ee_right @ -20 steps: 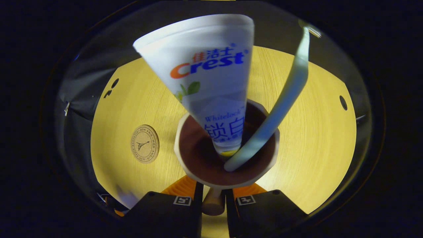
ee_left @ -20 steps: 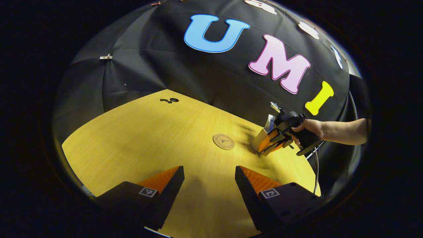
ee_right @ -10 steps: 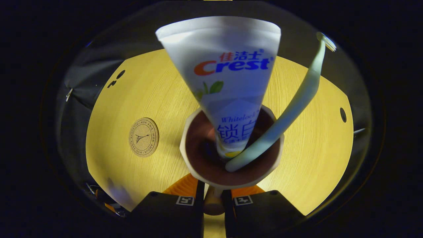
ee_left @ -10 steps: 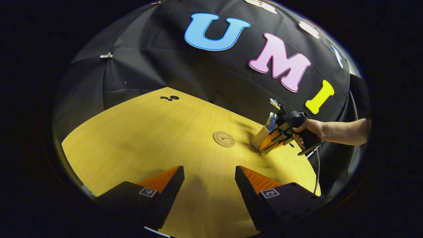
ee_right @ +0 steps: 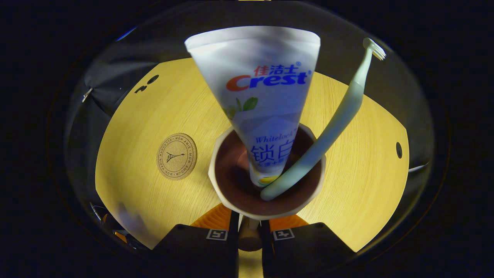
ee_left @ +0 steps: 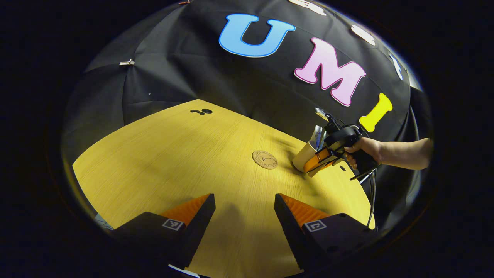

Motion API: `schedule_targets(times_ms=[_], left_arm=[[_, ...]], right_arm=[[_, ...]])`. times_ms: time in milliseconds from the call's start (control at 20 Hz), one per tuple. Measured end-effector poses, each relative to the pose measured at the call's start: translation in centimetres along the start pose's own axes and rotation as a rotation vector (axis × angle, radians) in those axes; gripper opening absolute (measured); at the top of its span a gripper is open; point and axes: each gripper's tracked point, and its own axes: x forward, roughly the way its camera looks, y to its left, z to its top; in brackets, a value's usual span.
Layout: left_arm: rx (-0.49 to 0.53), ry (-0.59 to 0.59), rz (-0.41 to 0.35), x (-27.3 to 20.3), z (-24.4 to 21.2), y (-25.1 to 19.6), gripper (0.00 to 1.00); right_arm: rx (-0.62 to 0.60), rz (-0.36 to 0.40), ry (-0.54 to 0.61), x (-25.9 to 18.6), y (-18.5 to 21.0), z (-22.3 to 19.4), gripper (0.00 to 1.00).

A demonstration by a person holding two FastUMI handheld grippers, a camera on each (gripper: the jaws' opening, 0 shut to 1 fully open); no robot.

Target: Put the toothbrush and toothpaste on the desktop into the cup, then pick up the cup and place it on the coaster on the desktop.

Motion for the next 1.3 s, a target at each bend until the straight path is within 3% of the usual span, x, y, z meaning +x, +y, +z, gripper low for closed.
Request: schedule_targets(times_ms=[300, 850, 1300], left_arm=[[-0.003, -0.001, -0.001, -1.1, 0.5, 1.2, 0.98], [-0.059, -0.011, 0.069, -4.1, 0.7, 6.5, 0.98], [-0.08, -0.01, 0.106, -5.1, 0.2, 8.6, 0.98]], right_arm=[[-0.035, 0.035, -0.009, -0.3, 4.7, 1.9, 0.27], [-0.11, 0.075, 0.026, 1.1, 12.6, 3.5, 0.27], [-0.156, 0.045, 0.066, 2.1, 13.3, 2.6, 0.27]])
